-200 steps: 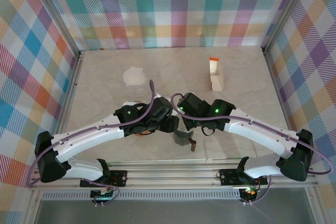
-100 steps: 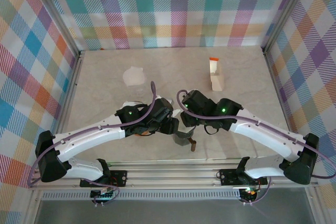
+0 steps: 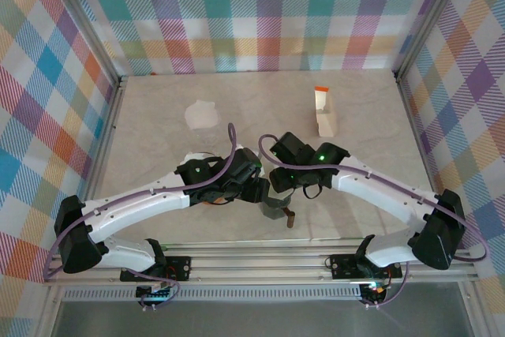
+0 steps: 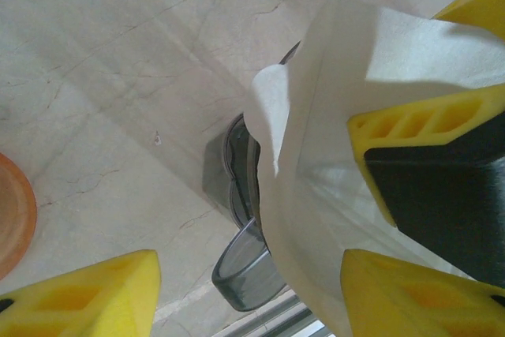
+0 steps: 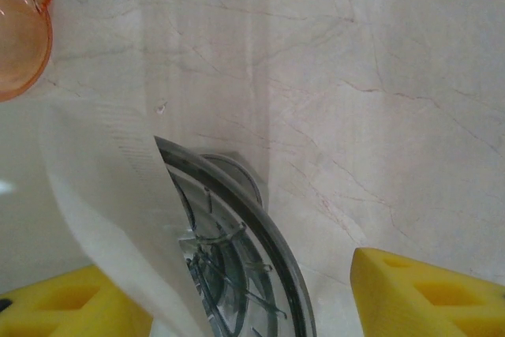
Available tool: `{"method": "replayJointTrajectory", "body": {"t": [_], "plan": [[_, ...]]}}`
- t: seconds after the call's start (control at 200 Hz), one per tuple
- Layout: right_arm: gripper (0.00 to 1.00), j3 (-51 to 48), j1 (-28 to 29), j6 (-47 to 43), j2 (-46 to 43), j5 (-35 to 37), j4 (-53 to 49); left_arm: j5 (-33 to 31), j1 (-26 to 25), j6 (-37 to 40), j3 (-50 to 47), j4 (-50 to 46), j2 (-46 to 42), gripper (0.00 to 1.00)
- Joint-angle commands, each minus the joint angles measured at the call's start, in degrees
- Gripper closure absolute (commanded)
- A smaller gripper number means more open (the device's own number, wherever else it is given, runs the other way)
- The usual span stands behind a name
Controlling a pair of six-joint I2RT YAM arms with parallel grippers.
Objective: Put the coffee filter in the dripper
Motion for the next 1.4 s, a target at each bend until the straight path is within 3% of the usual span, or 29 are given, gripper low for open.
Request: {"method": "replayJointTrajectory", "body": {"t": [0.0, 0.545, 1.125, 1.305, 1.395], "plan": [[0.35, -1.5, -0.6, -0.3, 0.3, -1.5, 1.0, -0.2, 0.5, 0.2, -0.7, 0.7, 0.5, 0.37], [0.34, -4.2, -0.7, 0.5, 3.7, -1.8, 3.1, -4.6, 0.5, -2.4, -2.6, 1.2, -5.9, 0.3], [0.33, -4.2, -0.8, 0.8, 4.0, -1.9, 3.3, -4.0, 0.7, -2.5, -2.9, 2.3, -3.5, 0.24], [0.33, -4.7, -0.8, 1.1, 4.0, -2.0, 3.6, -4.4, 0.8, -2.7, -3.3, 4.0, -3.7, 0.17], [0.32, -4.6, -0.7, 1.1, 3.9, -2.0, 3.6, -4.5, 1.1, -2.8, -3.2, 3.9, -3.1, 0.2]]}}
